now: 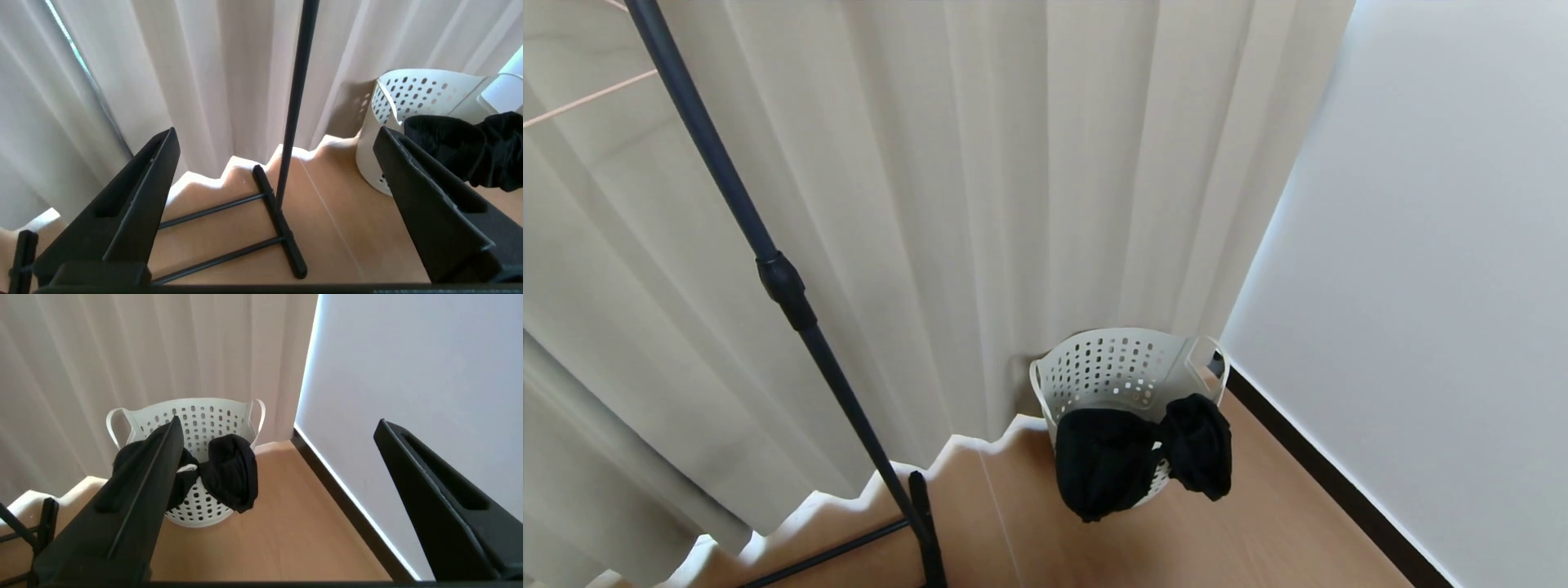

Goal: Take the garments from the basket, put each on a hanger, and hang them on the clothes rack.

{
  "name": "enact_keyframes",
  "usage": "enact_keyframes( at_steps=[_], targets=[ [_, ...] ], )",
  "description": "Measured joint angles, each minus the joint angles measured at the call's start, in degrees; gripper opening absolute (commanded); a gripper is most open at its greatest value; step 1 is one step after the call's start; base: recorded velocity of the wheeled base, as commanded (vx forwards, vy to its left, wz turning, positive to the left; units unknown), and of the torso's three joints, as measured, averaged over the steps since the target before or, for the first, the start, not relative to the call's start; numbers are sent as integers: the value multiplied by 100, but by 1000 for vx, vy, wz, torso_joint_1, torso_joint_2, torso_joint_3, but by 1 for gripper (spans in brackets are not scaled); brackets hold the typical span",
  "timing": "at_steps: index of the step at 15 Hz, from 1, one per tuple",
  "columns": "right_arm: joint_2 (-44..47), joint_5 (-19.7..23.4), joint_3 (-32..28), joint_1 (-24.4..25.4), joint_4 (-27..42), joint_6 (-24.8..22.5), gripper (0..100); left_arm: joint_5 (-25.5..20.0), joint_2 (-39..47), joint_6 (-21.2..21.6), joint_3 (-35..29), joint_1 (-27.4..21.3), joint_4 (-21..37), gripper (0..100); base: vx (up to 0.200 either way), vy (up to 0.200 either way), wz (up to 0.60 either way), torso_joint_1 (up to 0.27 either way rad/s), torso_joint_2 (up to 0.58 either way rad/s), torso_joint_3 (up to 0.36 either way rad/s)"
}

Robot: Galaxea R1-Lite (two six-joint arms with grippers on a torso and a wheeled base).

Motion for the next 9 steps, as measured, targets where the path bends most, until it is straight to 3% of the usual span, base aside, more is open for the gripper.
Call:
enact_keyframes(
  at_steps=[9],
  targets=[
    [-2,0,0,0,-1,1,100,-2,2,-1,2,7,0,100,0,0,0,3,3,-194]
  ],
)
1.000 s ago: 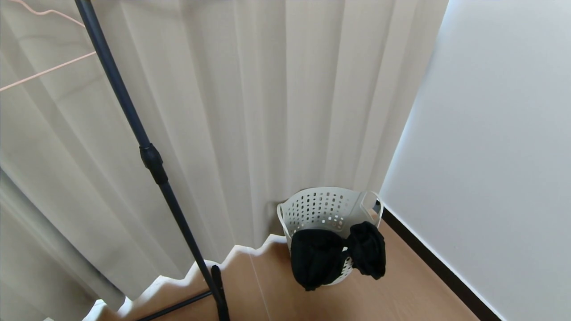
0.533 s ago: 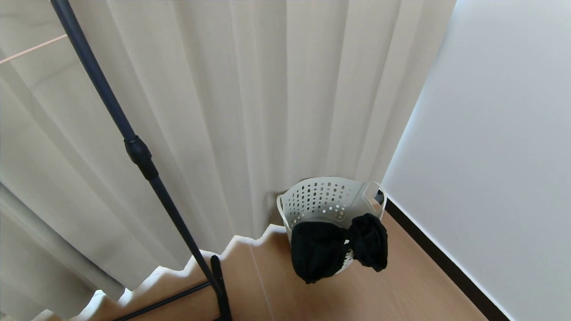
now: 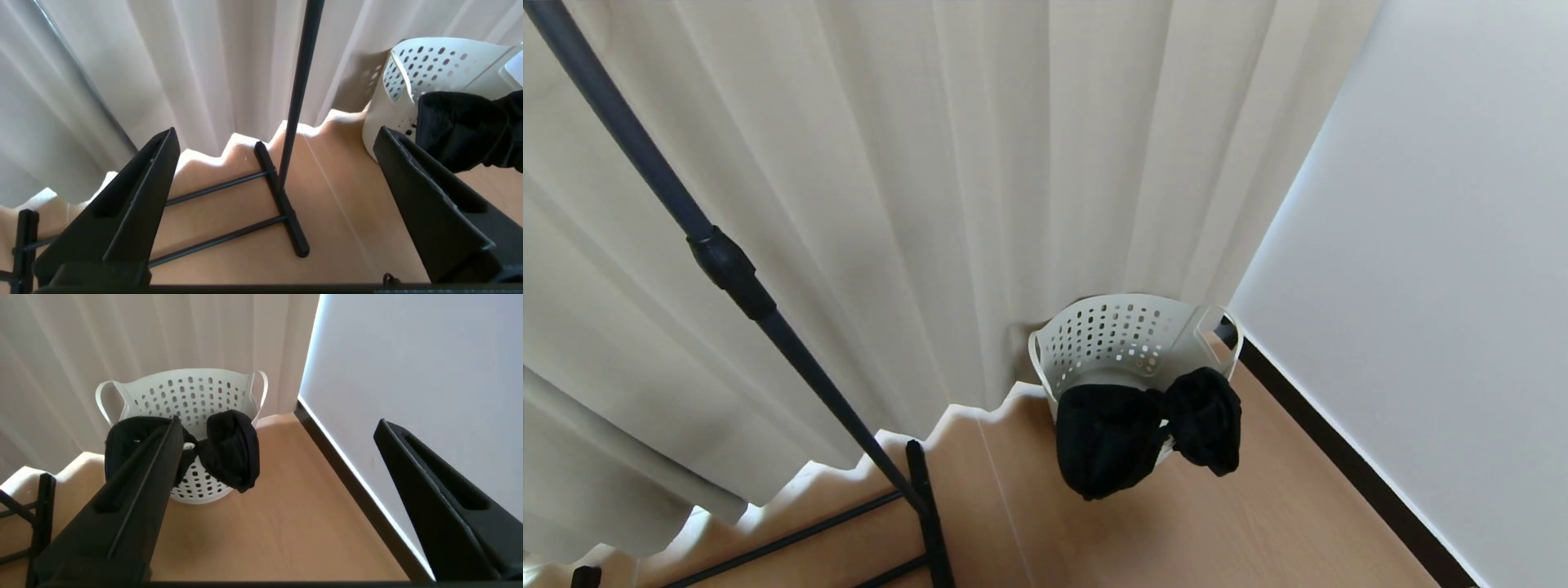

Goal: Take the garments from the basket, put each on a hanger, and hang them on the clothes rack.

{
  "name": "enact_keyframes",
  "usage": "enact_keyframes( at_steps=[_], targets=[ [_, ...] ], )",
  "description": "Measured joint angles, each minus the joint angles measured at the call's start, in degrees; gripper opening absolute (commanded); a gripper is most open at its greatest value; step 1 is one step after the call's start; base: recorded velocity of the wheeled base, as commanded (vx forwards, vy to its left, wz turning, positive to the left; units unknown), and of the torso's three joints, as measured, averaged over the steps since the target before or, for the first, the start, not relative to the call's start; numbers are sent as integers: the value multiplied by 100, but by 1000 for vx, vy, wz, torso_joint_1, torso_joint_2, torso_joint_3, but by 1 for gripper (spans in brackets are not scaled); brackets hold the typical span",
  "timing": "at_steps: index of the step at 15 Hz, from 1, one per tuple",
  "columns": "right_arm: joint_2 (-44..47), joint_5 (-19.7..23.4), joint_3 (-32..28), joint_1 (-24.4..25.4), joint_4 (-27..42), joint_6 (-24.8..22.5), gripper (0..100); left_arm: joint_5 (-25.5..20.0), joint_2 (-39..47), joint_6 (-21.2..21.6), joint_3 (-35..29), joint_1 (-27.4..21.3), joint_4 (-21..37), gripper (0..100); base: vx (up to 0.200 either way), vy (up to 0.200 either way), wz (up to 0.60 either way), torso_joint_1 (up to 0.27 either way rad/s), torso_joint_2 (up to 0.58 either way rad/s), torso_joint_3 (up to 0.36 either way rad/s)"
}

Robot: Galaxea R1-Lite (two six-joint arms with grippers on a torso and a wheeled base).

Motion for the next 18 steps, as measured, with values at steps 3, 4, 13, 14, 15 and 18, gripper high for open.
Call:
enact_keyframes(
  at_steps=[3,4,13,14,15,18],
  targets=[
    [0,2,0,-1,0,-1,100,0,0,-5,0,-5,0,100,0,0,0,2,6,-196],
    [0,0,0,0,0,-11,100,0,0,-5,-2,-5,0,100,0,0,0,-2,2,-193],
    [0,0,0,0,83,-104,100,0,0,1,-2,-5,-2,100,0,0,0,3,0,-200],
    [11,-2,0,2,105,-130,100,0,0,4,-2,-5,-2,100,0,0,0,2,7,-198],
    [39,-9,0,-1,113,-141,100,2,0,1,-2,-5,-2,100,0,0,0,-2,7,-178],
    [524,-7,0,32,99,-279,100,11,0,1,-2,2,-2,100,0,0,0,3,-2,-58]
  ],
)
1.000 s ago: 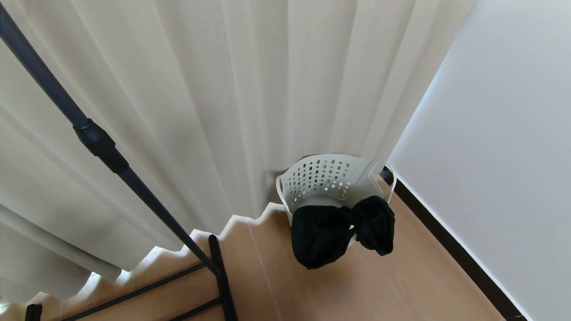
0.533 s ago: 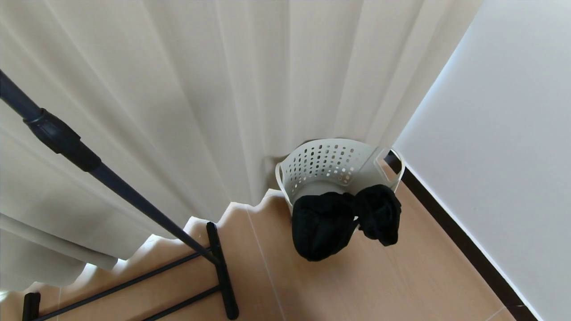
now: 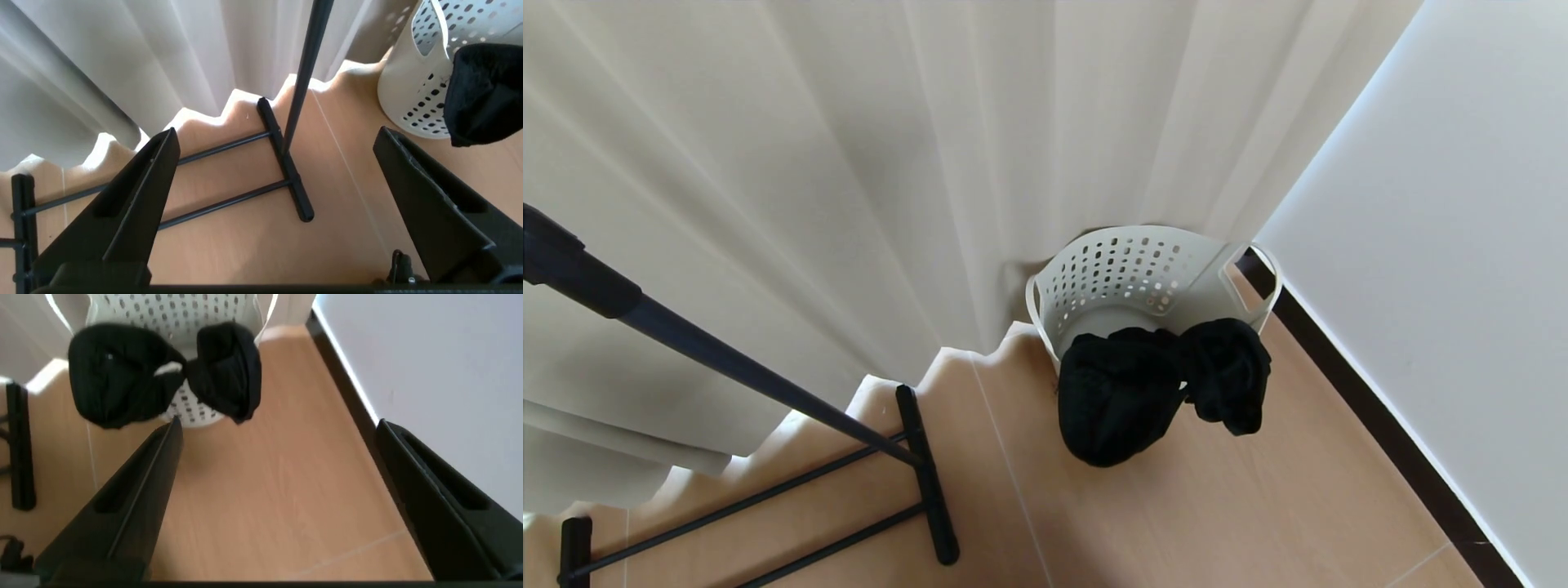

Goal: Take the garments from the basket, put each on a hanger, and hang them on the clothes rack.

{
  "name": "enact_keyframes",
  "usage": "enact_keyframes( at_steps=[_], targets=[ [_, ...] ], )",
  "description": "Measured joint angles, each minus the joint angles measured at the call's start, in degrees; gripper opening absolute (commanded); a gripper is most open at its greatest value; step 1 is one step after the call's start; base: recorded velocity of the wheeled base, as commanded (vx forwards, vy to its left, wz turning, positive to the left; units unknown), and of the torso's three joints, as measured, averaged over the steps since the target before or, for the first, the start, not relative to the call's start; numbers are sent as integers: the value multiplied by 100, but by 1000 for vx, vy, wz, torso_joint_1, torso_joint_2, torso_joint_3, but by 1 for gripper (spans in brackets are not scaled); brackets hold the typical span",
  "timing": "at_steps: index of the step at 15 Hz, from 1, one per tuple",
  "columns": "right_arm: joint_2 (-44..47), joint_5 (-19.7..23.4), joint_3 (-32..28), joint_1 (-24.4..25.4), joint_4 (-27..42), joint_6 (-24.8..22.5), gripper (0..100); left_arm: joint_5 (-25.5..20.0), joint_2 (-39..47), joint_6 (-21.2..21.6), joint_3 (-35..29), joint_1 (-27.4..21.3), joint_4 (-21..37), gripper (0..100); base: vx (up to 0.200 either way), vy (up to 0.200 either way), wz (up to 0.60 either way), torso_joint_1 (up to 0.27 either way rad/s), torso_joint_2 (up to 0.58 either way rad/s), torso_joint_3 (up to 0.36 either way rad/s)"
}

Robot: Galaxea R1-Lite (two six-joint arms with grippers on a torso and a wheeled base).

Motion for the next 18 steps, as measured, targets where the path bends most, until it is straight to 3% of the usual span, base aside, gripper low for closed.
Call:
enact_keyframes(
  at_steps=[3,5,8,13,18],
  targets=[
    [1254,68,-118,255,-95,-200,100,0,0,2,0,0,0,100,0,0,0,0,0,0],
    [2295,98,-521,544,-121,-279,100,0,0,2,0,0,0,100,0,0,0,0,0,0],
    [3930,108,-1474,1169,-119,-717,100,-5,0,0,0,0,5,100,0,0,0,0,0,0],
    [6739,-15,-3354,1853,-121,-2255,100,0,0,0,0,0,2,100,0,0,0,0,0,0],
    [8950,-617,-5435,2465,-123,-2715,100,0,0,0,0,0,0,100,0,0,0,0,0,0]
  ],
)
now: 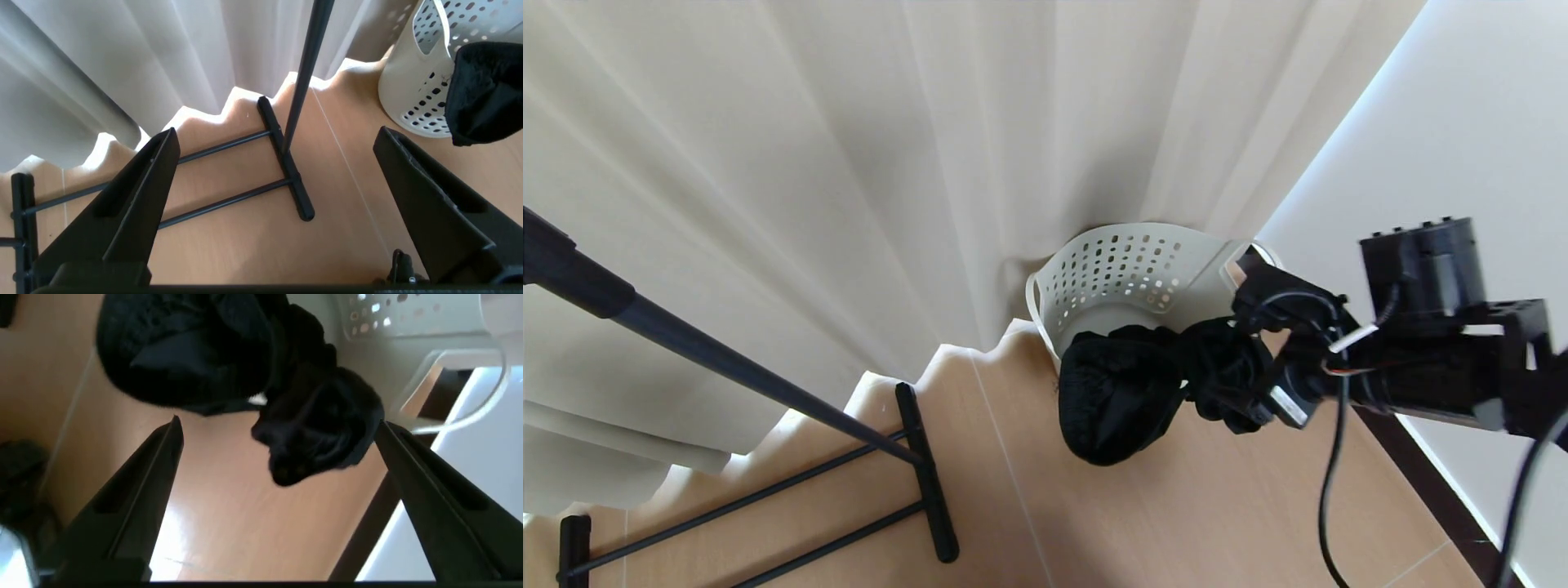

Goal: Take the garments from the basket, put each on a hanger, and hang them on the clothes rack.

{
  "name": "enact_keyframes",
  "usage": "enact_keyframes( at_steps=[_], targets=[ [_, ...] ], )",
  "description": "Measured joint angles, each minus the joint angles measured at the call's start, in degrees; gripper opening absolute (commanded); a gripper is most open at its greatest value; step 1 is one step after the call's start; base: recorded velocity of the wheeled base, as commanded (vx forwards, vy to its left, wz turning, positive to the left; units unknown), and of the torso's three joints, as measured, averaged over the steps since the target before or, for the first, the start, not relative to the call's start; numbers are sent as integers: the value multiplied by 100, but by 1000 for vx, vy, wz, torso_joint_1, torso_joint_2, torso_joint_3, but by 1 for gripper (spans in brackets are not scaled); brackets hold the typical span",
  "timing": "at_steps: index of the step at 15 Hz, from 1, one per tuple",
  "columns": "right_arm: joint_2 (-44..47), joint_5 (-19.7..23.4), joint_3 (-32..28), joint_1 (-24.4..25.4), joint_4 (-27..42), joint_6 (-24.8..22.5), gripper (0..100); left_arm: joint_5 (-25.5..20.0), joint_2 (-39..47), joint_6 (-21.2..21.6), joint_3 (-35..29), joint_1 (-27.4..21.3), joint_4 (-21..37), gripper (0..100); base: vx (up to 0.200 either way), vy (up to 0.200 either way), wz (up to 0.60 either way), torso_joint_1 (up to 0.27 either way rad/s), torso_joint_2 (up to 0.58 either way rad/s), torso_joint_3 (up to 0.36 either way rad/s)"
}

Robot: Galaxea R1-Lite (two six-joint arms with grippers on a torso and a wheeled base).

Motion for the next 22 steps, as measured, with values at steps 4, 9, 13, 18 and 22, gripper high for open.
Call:
enact_keyframes(
  at_steps=[4,9,13,18,22],
  targets=[
    [1637,-585,-1525,190,6,-460,100,0,0,2,0,0,0,100,0,0,0,0,0,0],
    [3084,-769,-2799,297,15,-552,100,0,0,0,0,0,2,100,0,0,0,0,0,0],
    [3691,-785,-3451,308,20,-558,100,0,0,2,0,0,2,100,0,0,0,0,0,0],
    [4187,-777,-4161,306,24,-624,100,0,0,2,0,0,2,100,0,0,0,0,0,0],
    [4457,-780,-4496,278,160,-627,0,-2,0,0,0,0,0,100,0,0,0,0,0,0]
  ],
)
